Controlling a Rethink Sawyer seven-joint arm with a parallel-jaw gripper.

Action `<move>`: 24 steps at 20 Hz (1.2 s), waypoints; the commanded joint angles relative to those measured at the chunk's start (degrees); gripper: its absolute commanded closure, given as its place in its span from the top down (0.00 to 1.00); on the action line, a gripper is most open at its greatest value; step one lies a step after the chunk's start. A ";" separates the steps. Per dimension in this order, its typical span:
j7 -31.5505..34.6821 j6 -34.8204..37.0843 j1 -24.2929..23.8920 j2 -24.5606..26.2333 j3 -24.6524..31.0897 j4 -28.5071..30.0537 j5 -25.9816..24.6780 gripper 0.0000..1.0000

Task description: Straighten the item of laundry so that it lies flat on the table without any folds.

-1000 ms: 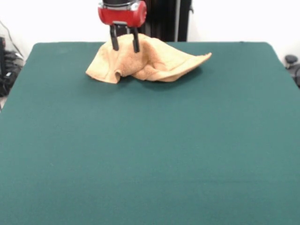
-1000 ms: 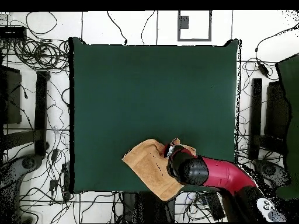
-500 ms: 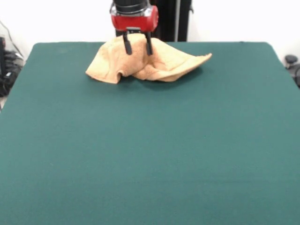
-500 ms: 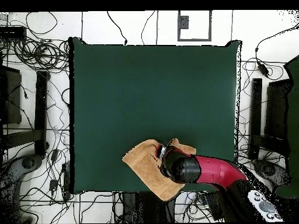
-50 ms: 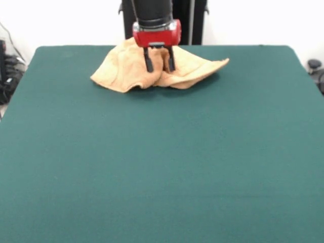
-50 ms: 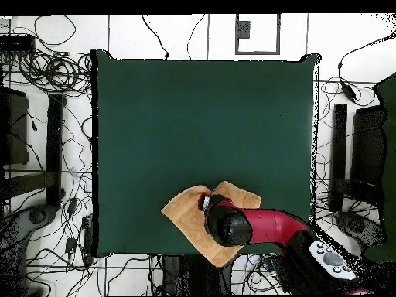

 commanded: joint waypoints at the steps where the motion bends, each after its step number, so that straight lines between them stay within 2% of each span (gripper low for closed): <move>1: 2.55 -4.58 2.15 5.94 0.11 -7.67 -3.37 1.00; 9: -0.48 -3.83 -0.99 10.88 3.42 -12.08 -6.51 1.00; 11: -2.25 -4.48 -3.09 11.73 6.31 -12.29 -8.41 1.00; 14: -3.65 -13.22 -3.05 10.97 7.92 -13.89 -16.29 1.00; 17: -2.29 -23.30 1.18 8.52 3.70 -15.19 -20.35 1.00; 19: -2.18 -29.41 4.60 7.44 -0.86 -15.71 -19.25 1.00; 23: -6.84 -44.73 10.13 7.72 -9.69 -15.08 -11.83 1.00; 24: -7.03 -46.20 10.68 7.87 -10.51 -15.05 -11.19 1.00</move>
